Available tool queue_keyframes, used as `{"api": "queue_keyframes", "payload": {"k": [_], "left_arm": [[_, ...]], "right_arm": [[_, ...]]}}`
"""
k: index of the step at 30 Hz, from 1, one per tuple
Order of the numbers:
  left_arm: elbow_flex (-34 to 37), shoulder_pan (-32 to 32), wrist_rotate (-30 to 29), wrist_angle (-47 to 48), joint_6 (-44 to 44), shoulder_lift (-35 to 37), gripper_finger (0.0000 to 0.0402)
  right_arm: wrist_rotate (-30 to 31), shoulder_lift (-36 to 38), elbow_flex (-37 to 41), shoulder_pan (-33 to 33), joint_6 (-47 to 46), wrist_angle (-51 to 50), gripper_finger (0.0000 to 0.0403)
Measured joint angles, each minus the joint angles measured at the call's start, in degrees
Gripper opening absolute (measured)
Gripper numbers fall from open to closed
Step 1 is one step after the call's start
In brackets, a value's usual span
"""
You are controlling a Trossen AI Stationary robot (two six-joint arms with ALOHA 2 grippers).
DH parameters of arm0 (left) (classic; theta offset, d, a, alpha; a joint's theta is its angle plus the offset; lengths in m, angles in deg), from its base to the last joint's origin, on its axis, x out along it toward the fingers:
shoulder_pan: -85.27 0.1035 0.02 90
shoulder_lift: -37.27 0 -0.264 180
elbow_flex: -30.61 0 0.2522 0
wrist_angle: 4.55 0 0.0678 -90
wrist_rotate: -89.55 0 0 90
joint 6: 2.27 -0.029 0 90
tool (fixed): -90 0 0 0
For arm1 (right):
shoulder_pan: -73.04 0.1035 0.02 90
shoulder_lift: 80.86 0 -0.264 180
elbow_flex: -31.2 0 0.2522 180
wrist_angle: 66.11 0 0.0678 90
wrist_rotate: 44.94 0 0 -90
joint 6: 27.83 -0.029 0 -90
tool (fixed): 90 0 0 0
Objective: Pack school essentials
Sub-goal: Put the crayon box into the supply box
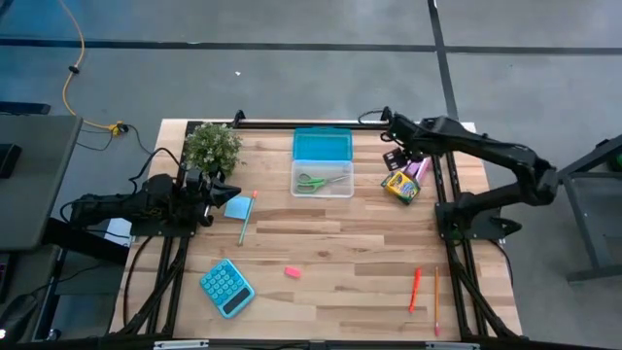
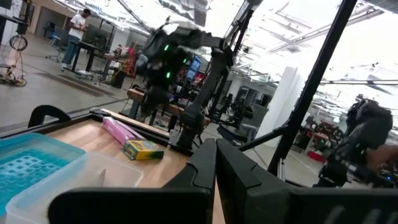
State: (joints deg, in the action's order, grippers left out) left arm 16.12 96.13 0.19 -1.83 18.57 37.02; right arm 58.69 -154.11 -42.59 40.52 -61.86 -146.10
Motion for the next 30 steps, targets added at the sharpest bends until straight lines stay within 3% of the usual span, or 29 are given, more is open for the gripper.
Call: {"api": "queue_keyframes", "payload": {"k": [3,6,14,24,30], "left_arm": [[0.0,-0.02,-0.84,0.0,-0.01,0.0,0.0],[0.0,0.0,-2.73,-0.01,-0.01,0.0,0.0],[0.0,0.0,-2.94,0.01,-0.01,0.0,0.0],[0.0,0.0,-2.81,0.01,-0.01,0.0,0.0],[0.0,0.0,-2.79,0.01,-0.01,0.0,0.0]], "right_arm": [[-4.43,0.23,7.0,-1.23,-2.24,3.75,0.0205],[-4.67,0.39,12.07,-1.9,-3.96,6.4,0.0178],[-6.45,0.45,19.97,-1.98,-8.28,16.68,0.0012],[-0.3,0.32,20.61,-2.21,-9.22,19.45,0.0005],[-1.16,-4.4,20.67,-3.71,-7.12,20.28,0.0001]]}}
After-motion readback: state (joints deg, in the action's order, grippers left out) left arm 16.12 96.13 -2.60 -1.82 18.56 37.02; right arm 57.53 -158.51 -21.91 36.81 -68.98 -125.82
